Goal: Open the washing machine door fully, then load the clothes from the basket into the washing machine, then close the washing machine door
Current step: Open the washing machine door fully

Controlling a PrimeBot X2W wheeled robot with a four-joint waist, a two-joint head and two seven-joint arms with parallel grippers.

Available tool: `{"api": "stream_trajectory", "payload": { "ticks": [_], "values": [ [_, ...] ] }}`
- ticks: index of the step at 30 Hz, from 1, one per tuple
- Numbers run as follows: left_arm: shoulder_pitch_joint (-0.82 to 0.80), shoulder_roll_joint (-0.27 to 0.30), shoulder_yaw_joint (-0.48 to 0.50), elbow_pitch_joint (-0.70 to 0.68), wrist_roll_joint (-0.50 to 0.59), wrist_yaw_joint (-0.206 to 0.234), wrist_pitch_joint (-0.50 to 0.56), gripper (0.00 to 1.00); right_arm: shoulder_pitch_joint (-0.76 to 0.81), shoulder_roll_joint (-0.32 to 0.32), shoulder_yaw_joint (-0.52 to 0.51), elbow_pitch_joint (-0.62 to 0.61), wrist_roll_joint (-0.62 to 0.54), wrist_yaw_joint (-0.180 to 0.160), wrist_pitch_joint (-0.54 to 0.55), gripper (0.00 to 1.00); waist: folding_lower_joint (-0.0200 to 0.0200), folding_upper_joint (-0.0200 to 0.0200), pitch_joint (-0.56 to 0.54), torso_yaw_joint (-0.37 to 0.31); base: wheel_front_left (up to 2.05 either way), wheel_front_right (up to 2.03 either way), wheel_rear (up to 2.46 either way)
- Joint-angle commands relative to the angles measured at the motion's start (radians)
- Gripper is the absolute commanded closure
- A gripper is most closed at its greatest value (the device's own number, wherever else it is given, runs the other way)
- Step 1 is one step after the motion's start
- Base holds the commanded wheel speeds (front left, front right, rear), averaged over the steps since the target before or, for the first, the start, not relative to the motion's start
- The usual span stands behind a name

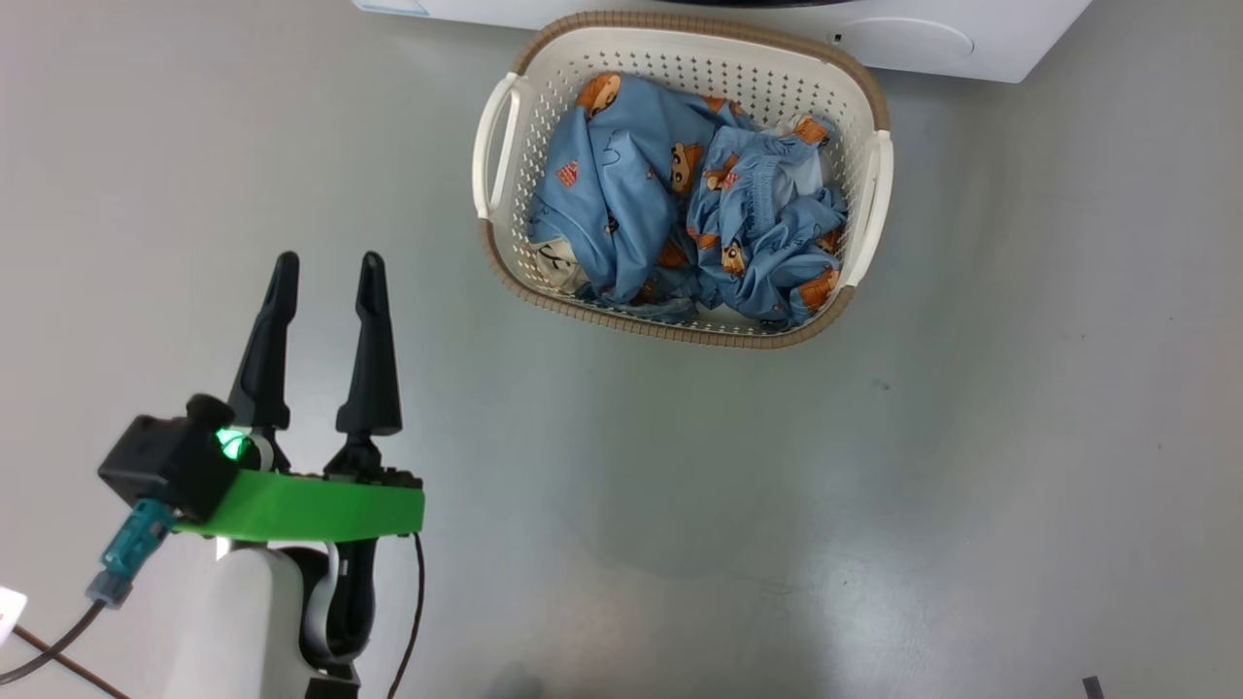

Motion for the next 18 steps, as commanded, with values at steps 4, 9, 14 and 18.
{"api": "stream_trajectory", "payload": {
  "ticks": [4,9,14,18],
  "values": [
    [-0.006,0.022,0.031,-0.01,-0.011,0.001,-0.006,0.0,-0.016,0.035,0.029,0.001,0.007,0.005,0.052,1.0,0.0,0.0,-0.006,0.006,0.0,0.0,0.0],
    [0.004,0.021,0.041,0.001,-0.003,0.001,-0.006,0.0,0.013,0.051,0.048,0.019,0.014,0.005,0.089,1.0,0.0,0.0,-0.039,-0.005,0.0,0.0,0.0],
    [0.023,0.029,0.054,0.008,0.009,0.001,-0.006,0.0,0.053,0.068,0.064,0.015,0.017,0.005,0.112,1.0,0.0,0.0,-0.074,-0.021,0.0,0.0,0.0],
    [0.035,0.032,0.06,0.014,0.013,0.001,-0.006,0.0,0.086,0.071,0.064,0.009,0.025,0.005,0.123,1.0,0.0,0.0,-0.099,-0.027,0.0,0.0,0.0]
  ]
}}
